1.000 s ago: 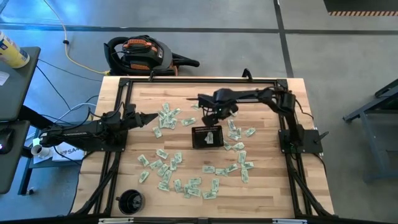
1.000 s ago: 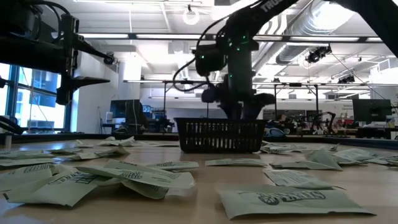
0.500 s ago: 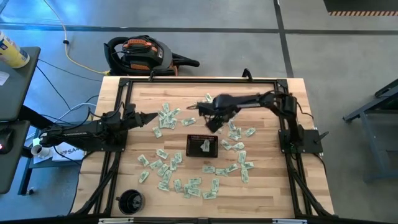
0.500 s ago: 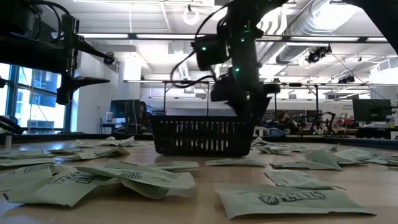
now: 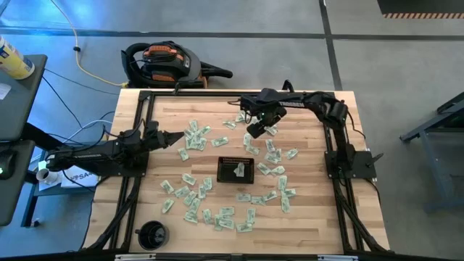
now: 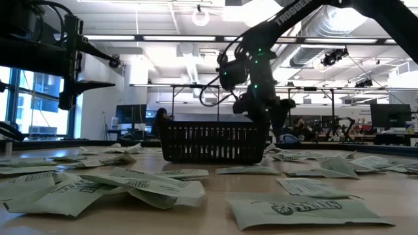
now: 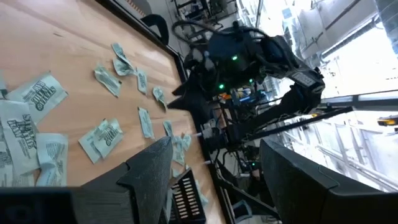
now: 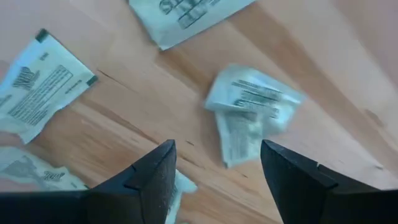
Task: Pick and place Stevia / Truvia into bins
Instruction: Put the green stevia packet into the black basket
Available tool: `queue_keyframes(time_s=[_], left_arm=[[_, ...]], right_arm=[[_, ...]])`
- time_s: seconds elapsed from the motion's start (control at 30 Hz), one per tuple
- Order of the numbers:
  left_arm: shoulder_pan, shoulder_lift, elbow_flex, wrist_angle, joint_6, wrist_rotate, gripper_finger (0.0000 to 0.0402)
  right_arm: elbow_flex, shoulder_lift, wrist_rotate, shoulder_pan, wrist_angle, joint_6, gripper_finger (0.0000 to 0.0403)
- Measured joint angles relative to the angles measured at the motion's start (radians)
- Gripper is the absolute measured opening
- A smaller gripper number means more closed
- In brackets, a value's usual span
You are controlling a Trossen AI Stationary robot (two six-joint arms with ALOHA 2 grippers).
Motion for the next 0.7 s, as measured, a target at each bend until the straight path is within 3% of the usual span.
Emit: queue_keyframes(time_s=[0.1,0.43,0.7], left_arm=[[0.067,-0.005,0.012,-0.030,0.033,0.027,0.0278],[0.420,-0.005,0.049,-0.065,0.098,0.415,0.0278],[0.612,-0.005,0.051,-0.069,0.073,0.607,0.0278]], right_arm=[[-0.001,0.049,0.012,0.000,0.002,-0.009,0.0219],[-0.001,0.067,0.026,-0.031,-0.081,-0.054,0.0178],[0.000,0.067,-0.038,-0.079,-0.098,-0.083,0.0074]])
